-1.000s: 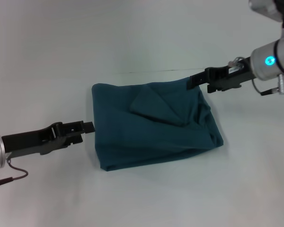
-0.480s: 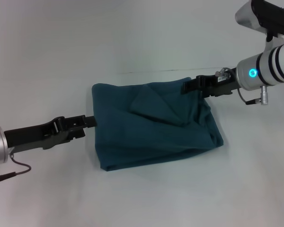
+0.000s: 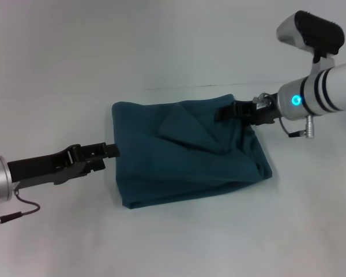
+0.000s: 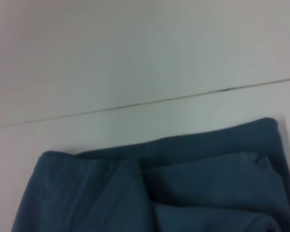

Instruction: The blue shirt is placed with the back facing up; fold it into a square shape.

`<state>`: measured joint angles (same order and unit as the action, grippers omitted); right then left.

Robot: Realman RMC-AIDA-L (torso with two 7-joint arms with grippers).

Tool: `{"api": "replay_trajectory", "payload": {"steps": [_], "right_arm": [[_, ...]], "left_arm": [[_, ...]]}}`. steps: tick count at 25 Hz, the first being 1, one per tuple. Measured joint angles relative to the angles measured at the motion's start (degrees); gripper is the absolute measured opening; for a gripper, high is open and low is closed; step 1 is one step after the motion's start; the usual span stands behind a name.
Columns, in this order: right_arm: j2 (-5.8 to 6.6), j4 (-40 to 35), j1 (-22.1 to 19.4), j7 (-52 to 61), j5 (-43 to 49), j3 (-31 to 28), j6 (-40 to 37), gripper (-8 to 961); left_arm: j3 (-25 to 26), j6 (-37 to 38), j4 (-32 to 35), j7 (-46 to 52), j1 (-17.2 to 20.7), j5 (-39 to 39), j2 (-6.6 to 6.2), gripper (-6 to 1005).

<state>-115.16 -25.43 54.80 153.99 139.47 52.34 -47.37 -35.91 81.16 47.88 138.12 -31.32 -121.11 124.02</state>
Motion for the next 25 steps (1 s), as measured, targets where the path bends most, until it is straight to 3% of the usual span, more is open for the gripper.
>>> {"api": "replay_trajectory", "payload": {"steps": [8,13,25], "right_arm": [[-1.0,-0.3,-0.5,-0.1,-0.4,-0.3,2.3,688],[-1.0,-0.4,-0.7,-0.1,-0.4,-0.1,2.5,464],[-0.76,-4.5,-1.7,-1.7,-1.5,-0.4,-0.8,62]], "left_arm": [[-0.1,-0.1,-0.4,-0.1,0.2,0.0,0.0,647],[-0.1,-0.1,-0.5,-0.1,0.0,0.0,0.0,646],[0.1,-0.1,-0.5,-0.1,-0.2,0.0,0.0,646]]}}
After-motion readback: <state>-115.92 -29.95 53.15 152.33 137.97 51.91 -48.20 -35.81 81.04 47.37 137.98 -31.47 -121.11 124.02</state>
